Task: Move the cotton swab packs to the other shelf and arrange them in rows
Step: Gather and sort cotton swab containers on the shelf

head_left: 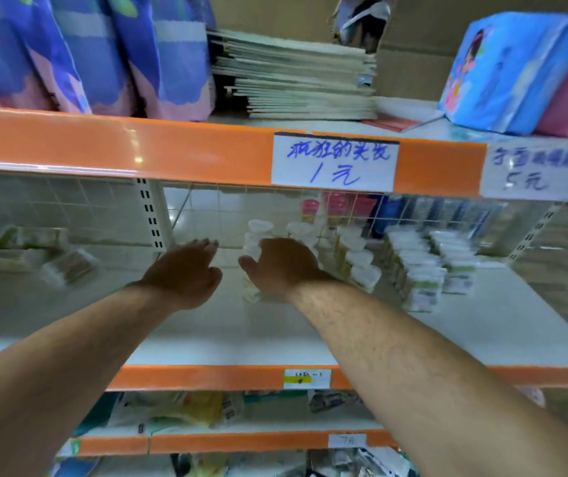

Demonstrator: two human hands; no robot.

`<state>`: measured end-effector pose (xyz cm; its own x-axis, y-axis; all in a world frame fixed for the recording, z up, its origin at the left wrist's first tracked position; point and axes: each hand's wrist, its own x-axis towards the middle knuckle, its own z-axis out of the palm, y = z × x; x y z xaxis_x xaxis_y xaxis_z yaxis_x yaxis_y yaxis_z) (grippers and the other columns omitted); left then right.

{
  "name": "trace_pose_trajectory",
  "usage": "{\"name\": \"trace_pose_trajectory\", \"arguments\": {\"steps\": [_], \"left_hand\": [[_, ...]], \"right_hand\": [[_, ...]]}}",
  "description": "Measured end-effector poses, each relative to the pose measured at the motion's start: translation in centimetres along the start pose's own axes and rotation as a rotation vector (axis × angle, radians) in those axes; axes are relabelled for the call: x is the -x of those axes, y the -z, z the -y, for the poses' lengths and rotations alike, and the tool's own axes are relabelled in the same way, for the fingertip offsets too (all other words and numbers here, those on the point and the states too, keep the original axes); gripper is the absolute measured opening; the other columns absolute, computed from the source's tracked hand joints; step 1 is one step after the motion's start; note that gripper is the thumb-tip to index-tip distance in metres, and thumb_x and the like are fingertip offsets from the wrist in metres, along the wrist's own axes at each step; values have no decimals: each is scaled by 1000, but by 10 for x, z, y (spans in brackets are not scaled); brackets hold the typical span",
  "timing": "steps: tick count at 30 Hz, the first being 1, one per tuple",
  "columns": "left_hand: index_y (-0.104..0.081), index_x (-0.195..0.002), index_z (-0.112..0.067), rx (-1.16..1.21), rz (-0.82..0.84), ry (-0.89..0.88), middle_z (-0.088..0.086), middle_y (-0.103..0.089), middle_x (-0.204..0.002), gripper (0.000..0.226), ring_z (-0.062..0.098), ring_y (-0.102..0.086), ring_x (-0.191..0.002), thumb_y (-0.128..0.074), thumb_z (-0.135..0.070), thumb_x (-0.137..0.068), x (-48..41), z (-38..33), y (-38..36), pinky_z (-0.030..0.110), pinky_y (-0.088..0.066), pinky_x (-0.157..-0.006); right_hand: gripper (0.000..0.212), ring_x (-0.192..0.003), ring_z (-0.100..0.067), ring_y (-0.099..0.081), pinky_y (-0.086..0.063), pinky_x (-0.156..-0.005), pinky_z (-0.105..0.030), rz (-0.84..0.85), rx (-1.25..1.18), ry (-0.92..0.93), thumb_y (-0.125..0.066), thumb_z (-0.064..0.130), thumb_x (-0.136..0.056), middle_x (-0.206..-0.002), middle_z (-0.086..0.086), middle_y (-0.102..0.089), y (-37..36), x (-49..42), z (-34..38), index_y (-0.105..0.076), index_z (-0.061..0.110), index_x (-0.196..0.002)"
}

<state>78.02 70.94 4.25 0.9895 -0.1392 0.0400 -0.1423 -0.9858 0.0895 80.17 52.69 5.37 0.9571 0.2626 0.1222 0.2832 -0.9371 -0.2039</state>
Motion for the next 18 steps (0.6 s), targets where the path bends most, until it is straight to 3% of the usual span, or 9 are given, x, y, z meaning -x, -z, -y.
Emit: {"name": "trace_pose_trajectory", "arguments": {"steps": [6, 9, 11, 14, 18], "left_hand": [[-6, -158, -17, -69, 14, -21, 4, -8, -165, 62, 19, -10, -151, -28, -37, -104, 5, -31, 10, 39, -13, -123], [-2, -158, -19, -45, 28, 8, 0, -1, -166, 61, 14, -3, -152, -24, -37, -104, 12, -42, 14, 36, -7, -123], [-3, -158, -20, -23, 34, 36, -2, 0, -166, 60, 13, -2, -152, -23, -37, -104, 18, -45, 17, 34, -5, -123], [-4, -158, -21, -13, 31, 94, -2, -1, -166, 60, 13, -3, -152, -24, -38, -104, 32, -39, 18, 32, -6, -123], [-10, -158, -14, -36, 25, 142, 5, -8, -165, 66, 18, -9, -152, -18, -44, -100, 63, -19, 20, 33, -11, -121]], "right_hand": [[62, -130, -27, -47, -41, -103, -42, 119, -30, -61, -29, 59, -94, -145, -5, -49, 15, 16, -10, -51, 22, -138], [62, -117, -25, -54, -46, -91, -39, 130, -13, -69, -25, 58, -95, -134, -7, -57, 16, 23, -17, -54, 19, -133], [63, -117, -24, -54, -46, -91, -39, 143, -18, -57, -23, 59, -95, -136, -6, -55, 16, 27, -18, -51, 20, -135], [62, -131, -26, -43, -42, -100, -41, 178, -35, -22, -21, 57, -98, -150, -7, -41, 17, 35, -12, -43, 21, -144], [60, -135, -28, -37, -38, -104, -44, 202, -44, 69, -22, 52, -100, -150, -9, -37, 18, 46, 20, -42, 16, -143]]}}
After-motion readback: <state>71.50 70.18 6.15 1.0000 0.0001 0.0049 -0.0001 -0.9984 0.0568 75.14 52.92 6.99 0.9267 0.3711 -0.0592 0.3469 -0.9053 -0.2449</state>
